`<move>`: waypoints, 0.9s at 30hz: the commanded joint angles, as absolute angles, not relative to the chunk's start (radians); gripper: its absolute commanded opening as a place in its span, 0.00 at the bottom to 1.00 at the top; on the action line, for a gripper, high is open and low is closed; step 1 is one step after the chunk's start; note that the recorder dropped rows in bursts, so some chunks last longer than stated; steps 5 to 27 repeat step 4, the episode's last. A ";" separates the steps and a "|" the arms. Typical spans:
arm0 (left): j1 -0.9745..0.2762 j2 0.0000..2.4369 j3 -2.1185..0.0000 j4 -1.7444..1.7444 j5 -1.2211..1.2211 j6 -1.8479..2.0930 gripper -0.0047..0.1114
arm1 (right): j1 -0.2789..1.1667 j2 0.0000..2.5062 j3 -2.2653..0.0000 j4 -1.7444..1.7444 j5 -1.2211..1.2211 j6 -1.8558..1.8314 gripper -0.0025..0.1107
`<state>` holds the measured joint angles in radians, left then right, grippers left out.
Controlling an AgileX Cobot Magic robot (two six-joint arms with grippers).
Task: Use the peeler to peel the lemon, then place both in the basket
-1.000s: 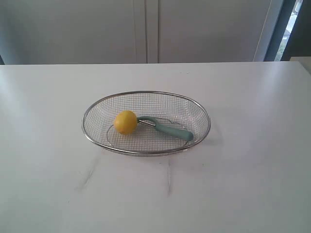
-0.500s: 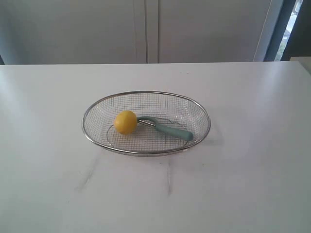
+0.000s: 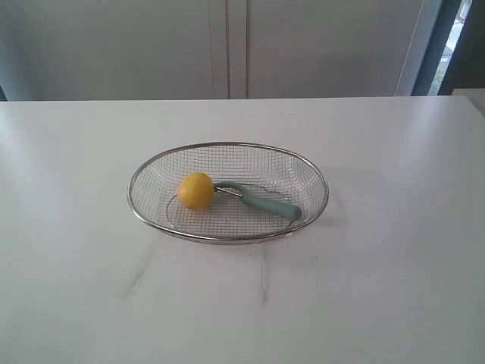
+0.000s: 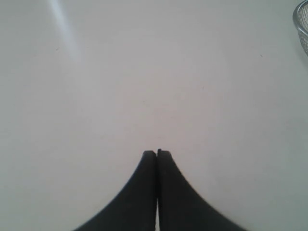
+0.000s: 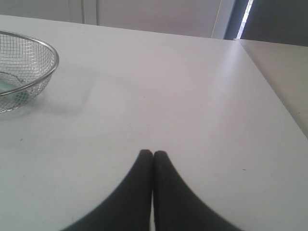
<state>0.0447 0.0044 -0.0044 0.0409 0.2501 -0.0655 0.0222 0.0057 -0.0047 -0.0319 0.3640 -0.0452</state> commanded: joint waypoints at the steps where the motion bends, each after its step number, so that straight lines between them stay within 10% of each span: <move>1: 0.047 0.000 0.000 0.035 0.247 -0.063 0.04 | 0.017 0.000 0.000 -0.038 0.348 -0.045 0.02; 27: 0.047 0.000 0.000 0.035 0.247 -0.063 0.04 | 0.017 0.000 0.000 -0.038 0.348 -0.045 0.02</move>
